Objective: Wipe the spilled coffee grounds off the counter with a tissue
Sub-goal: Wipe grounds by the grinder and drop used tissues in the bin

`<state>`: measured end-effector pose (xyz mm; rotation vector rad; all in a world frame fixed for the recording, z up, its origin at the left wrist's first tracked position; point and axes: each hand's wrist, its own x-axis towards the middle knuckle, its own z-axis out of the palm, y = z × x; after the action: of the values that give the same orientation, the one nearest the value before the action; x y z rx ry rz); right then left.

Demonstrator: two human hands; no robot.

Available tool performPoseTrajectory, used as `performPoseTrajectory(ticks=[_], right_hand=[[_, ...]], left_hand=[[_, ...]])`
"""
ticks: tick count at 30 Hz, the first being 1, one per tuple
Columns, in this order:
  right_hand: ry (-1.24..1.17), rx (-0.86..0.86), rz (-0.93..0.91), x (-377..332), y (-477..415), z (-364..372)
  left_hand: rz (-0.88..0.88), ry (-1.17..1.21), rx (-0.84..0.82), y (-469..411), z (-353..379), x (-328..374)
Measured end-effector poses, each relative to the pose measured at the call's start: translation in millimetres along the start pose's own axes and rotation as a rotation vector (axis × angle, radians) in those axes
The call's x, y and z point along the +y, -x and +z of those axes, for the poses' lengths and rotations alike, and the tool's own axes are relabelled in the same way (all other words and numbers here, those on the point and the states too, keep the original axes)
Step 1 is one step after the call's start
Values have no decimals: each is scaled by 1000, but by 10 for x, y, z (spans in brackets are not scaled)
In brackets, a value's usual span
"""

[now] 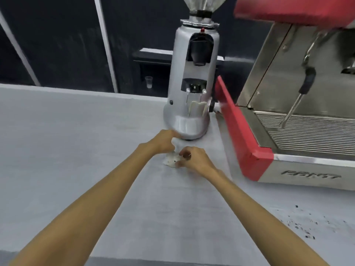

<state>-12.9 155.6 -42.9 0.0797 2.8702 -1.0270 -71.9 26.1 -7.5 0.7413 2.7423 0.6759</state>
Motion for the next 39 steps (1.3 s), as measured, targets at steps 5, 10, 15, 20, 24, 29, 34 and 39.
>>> performPoseTrajectory(ticks=[5,10,15,20,24,29,34,39], right_hand=[[56,57,43,-78,2,135],[116,87,40,-110,29,216],[-20,150,81,-23,178,122],[-82,236,117,177,488,-119],[-60,248,164,417,918,-342],[-48,251,233,892,1708,-689],[-23,323,321,1633,2722,-1152],[-83,399,462,2535,3716,-1546]], left_hand=[[81,-97,-130,-179,119,-225],[72,-97,-63,-211,122,-389],[61,-132,-71,-158,42,-424],[162,-131,-156,39,51,-75],[276,-216,-268,200,180,436],[439,-312,-361,491,514,1441],[505,-328,-401,838,1177,2545],[572,-240,-404,1036,2031,3628]])
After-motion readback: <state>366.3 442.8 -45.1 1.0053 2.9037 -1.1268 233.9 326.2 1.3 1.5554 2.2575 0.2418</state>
